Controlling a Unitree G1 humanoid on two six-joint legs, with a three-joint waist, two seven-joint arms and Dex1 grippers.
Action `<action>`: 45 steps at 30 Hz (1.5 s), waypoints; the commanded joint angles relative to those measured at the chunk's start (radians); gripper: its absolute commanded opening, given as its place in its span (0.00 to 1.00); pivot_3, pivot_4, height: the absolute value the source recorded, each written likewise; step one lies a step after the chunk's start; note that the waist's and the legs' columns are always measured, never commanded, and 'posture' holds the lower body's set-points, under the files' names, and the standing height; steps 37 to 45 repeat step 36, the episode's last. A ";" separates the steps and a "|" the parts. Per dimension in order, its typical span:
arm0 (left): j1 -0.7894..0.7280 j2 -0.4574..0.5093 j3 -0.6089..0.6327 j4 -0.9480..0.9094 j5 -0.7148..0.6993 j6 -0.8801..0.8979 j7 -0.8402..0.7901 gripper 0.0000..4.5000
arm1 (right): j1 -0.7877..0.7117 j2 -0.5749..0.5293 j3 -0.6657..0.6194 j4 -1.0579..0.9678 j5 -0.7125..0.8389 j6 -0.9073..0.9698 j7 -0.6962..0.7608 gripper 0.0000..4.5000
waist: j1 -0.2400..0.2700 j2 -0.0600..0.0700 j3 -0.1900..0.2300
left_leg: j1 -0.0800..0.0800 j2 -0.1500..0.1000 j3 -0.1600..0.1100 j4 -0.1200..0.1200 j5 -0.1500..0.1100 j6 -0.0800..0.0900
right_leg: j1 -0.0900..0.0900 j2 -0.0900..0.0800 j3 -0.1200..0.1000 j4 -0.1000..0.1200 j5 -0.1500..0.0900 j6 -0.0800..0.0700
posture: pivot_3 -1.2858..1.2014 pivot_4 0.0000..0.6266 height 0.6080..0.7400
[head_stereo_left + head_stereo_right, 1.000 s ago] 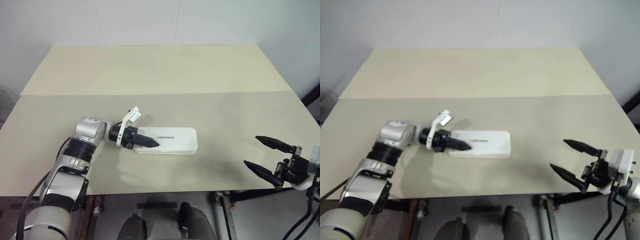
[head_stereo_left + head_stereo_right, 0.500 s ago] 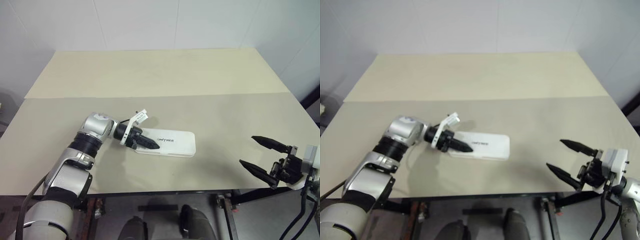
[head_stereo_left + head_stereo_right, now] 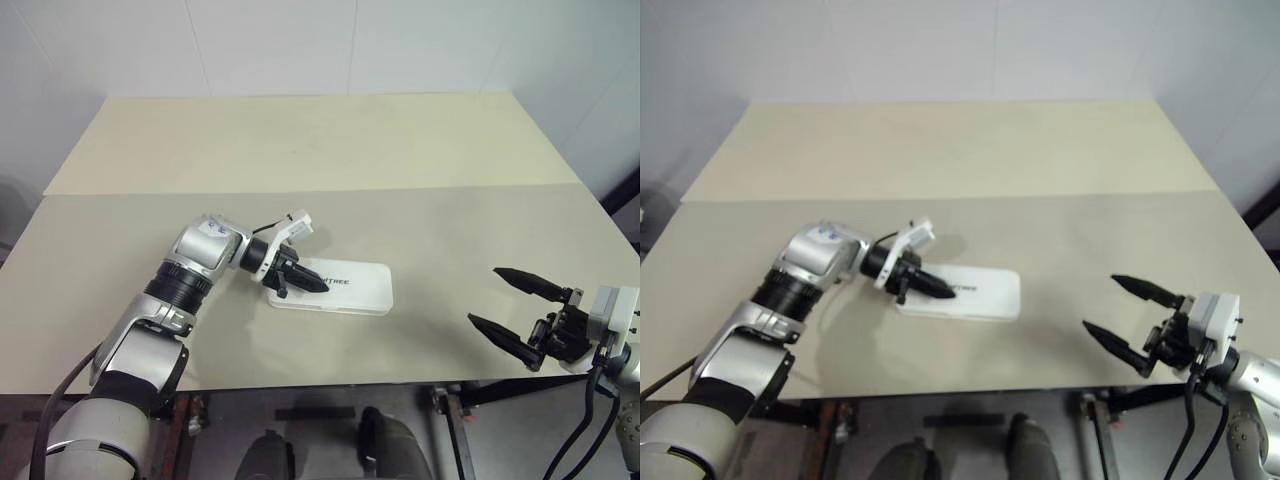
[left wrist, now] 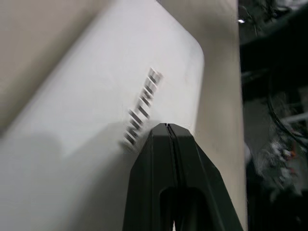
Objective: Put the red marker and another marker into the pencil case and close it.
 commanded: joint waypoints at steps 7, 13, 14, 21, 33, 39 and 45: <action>0.122 -0.005 0.274 -0.400 -0.183 0.066 0.155 0.14 | -0.072 -0.023 0.012 0.029 -0.010 -0.013 0.013 1.00 | 0.000 -0.001 0.001 | -0.003 0.000 0.001 0.000 -0.001 0.000 | -0.003 0.000 0.000 -0.002 0.000 0.000 | 0.52 0.24 1.00; 0.229 -0.004 0.473 -0.496 -0.302 -0.083 0.187 0.58 | -0.147 -0.048 0.036 0.110 -0.019 -0.020 0.056 1.00 | -0.001 -0.001 0.001 | -0.002 0.000 0.001 0.000 -0.001 0.000 | -0.002 0.000 0.000 -0.003 0.000 0.000 | 0.52 0.24 1.00; 0.257 0.024 0.474 -0.512 -0.309 -0.090 0.168 0.66 | -0.164 -0.053 0.041 0.130 -0.020 -0.022 0.067 1.00 | -0.001 -0.001 0.001 | -0.002 0.000 0.001 -0.001 -0.001 0.000 | -0.002 0.000 0.000 -0.003 0.000 0.000 | 0.52 0.24 1.00; 0.484 0.197 0.521 -0.545 -0.341 -0.307 -0.034 0.99 | -0.328 -0.101 0.076 0.317 -0.050 -0.058 0.166 1.00 | -0.006 0.001 0.003 | 0.000 0.000 0.002 -0.001 -0.001 0.000 | -0.003 0.001 0.000 -0.004 0.000 0.000 | 0.52 0.24 1.00; 0.578 0.348 0.535 -0.356 -0.230 -0.744 -0.205 0.99 | -0.510 -0.057 0.156 0.421 -0.100 -0.117 0.172 1.00 | -0.003 0.003 0.004 | -0.006 0.000 0.003 -0.002 -0.001 -0.001 | -0.011 0.001 -0.001 -0.004 0.000 0.000 | 0.52 0.24 1.00; 0.581 0.361 0.553 -0.354 -0.214 -0.783 -0.172 0.99 | -0.520 -0.029 0.165 0.413 -0.107 -0.133 0.149 1.00 | -0.003 0.003 0.004 | -0.011 0.000 0.003 0.000 -0.001 -0.001 | -0.015 0.001 -0.002 -0.004 0.000 0.001 | 0.52 0.24 1.00; 0.581 0.361 0.553 -0.354 -0.214 -0.783 -0.172 0.99 | -0.520 -0.029 0.165 0.413 -0.107 -0.133 0.149 1.00 | -0.003 0.003 0.004 | -0.011 0.000 0.003 0.000 -0.001 -0.001 | -0.015 0.001 -0.002 -0.004 0.000 0.001 | 0.52 0.24 1.00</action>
